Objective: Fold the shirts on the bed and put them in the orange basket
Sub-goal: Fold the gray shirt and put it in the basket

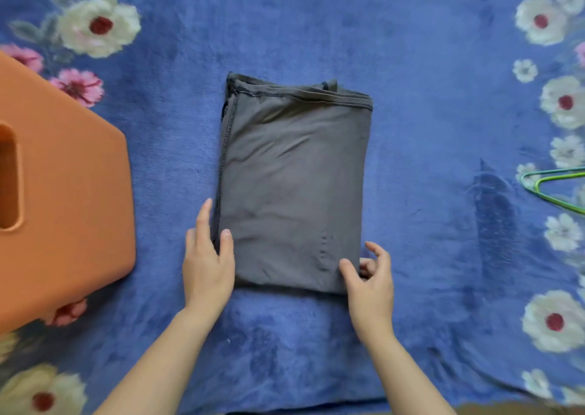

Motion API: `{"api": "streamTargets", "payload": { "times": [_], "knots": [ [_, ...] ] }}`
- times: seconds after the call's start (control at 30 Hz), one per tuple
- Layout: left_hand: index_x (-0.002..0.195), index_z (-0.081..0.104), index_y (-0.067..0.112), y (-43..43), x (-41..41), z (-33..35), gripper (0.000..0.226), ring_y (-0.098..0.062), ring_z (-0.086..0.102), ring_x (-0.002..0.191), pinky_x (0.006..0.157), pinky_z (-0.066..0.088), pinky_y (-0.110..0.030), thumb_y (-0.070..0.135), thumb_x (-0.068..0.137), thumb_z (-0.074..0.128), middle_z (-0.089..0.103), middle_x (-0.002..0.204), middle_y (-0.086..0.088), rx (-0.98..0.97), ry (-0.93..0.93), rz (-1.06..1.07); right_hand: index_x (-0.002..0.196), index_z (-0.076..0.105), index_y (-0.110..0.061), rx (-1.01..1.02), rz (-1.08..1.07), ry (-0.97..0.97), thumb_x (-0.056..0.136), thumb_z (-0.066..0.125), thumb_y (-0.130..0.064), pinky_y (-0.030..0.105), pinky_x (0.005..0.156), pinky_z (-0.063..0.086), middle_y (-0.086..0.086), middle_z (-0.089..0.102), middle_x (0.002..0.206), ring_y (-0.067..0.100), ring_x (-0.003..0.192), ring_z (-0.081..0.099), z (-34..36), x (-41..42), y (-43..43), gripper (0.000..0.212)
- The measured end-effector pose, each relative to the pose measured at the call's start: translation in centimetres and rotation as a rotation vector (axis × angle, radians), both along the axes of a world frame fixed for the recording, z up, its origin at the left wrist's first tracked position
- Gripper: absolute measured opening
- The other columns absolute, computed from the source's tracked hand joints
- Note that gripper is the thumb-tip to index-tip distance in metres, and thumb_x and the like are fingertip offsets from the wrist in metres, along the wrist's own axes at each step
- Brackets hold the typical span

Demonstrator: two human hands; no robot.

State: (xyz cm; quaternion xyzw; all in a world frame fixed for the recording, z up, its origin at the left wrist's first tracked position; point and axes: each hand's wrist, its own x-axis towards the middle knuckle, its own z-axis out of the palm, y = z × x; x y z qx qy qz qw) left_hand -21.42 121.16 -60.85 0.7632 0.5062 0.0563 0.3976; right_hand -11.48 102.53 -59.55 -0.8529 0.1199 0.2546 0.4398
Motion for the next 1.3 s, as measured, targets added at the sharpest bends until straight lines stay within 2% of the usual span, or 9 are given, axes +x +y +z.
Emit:
{"api": "streamTargets", "payload": {
  "times": [0.2, 0.33, 0.47, 0.67, 0.83, 0.9, 1.0, 1.13, 1.3],
  "knots": [
    [0.143, 0.030, 0.045, 0.7, -0.7, 3.2, 0.068, -0.032, 0.059, 0.109, 0.098, 0.042, -0.040, 0.004, 0.093, 0.049, 0.064, 0.119, -0.016, -0.335, -0.071, 0.023, 0.133, 0.048, -0.039, 0.265, 0.249, 0.273, 0.089, 0.053, 0.005, 0.023, 0.047, 0.036, 0.001, 0.040, 0.058, 0.012, 0.055, 0.037, 2.4, 5.7, -0.9, 0.062],
    [0.097, 0.070, 0.027, 1.2, -1.7, 5.5, 0.043, 0.016, 0.059, 0.089, 0.086, 0.044, -0.005, -0.010, 0.090, 0.049, 0.070, 0.087, 0.027, -0.493, -0.131, -0.059, 0.086, 0.079, -0.025, 0.249, 0.366, 0.489, 0.081, 0.061, -0.008, 0.029, 0.064, 0.045, 0.012, 0.062, 0.086, 0.026, 0.080, 0.048, 4.4, 8.3, -3.3, 0.025],
    [0.089, 0.079, 0.016, 0.4, -4.3, 6.2, 0.020, -0.008, 0.064, 0.089, 0.071, 0.051, -0.012, 0.005, 0.079, 0.065, 0.074, 0.097, -0.003, -0.939, -0.061, 0.009, 0.080, 0.077, -0.006, 0.290, 0.340, 0.706, 0.059, 0.048, -0.012, 0.021, 0.057, 0.051, 0.016, 0.067, 0.078, 0.023, 0.063, 0.061, 5.3, 8.6, -6.5, 0.037],
    [0.104, 0.070, -0.005, 1.4, -4.9, 8.1, 0.071, -0.030, 0.070, 0.078, 0.064, 0.058, -0.031, 0.011, 0.034, 0.069, 0.068, 0.092, -0.026, -1.393, -0.353, 0.152, 0.090, 0.071, -0.002, 0.383, 0.314, 0.753, 0.078, 0.047, 0.025, 0.018, 0.054, 0.052, 0.012, 0.072, 0.078, 0.013, 0.062, 0.068, 5.5, 8.8, -7.6, 0.038],
    [0.097, 0.076, 0.009, 2.9, 0.1, 9.8, 0.052, -0.014, 0.070, 0.085, 0.078, 0.055, -0.022, 0.020, 0.049, 0.091, 0.074, 0.096, -0.005, -0.993, -0.308, -0.159, 0.058, 0.066, -0.017, 0.346, 0.335, 0.494, 0.056, 0.083, -0.040, 0.021, 0.053, 0.044, 0.003, 0.056, 0.058, 0.015, 0.051, 0.049, 5.6, 12.0, -4.1, 0.028],
    [0.077, 0.072, 0.017, 3.3, 2.6, 10.0, 0.009, 0.002, 0.060, 0.057, 0.060, 0.048, -0.007, 0.014, 0.075, 0.080, 0.068, 0.068, 0.008, -0.632, -0.169, -0.188, 0.058, 0.065, -0.020, 0.307, 0.377, 0.378, 0.063, 0.073, -0.043, 0.021, 0.054, 0.031, -0.002, 0.045, 0.058, 0.013, 0.054, 0.033, 5.7, 13.4, -2.5, 0.025],
    [0.061, 0.061, 0.031, 4.3, 5.3, 8.2, 0.028, 0.000, 0.048, 0.062, 0.059, 0.037, -0.016, 0.026, 0.089, 0.063, 0.050, 0.083, 0.004, -0.216, -0.070, -0.161, 0.066, 0.072, -0.024, 0.264, 0.387, 0.211, 0.061, 0.079, -0.048, 0.016, 0.057, 0.035, -0.004, 0.053, 0.064, 0.012, 0.060, 0.039, 5.2, 14.9, -0.6, 0.026],
    [0.089, 0.061, 0.030, 4.9, 8.6, 6.2, 0.018, 0.000, 0.055, 0.089, 0.076, 0.043, -0.021, 0.032, 0.098, 0.046, 0.062, 0.096, 0.014, -0.228, -0.214, -0.027, 0.080, 0.073, -0.019, 0.429, 0.285, 0.170, 0.059, 0.078, -0.060, 0.027, 0.081, 0.051, 0.000, 0.070, 0.086, 0.012, 0.084, 0.062, 3.5, 15.9, 0.7, 0.047],
    [0.090, 0.054, 0.009, 5.6, 12.1, 3.5, 0.032, -0.022, 0.048, 0.073, 0.063, 0.028, -0.032, 0.034, 0.101, 0.039, 0.053, 0.070, 0.004, 0.060, -0.152, 0.032, 0.082, 0.059, -0.011, 0.338, 0.122, 0.013, 0.093, 0.058, -0.029, 0.021, 0.062, 0.042, 0.000, 0.062, 0.072, 0.006, 0.066, 0.051, 1.9, 15.7, 3.7, 0.021]
  ]
}}
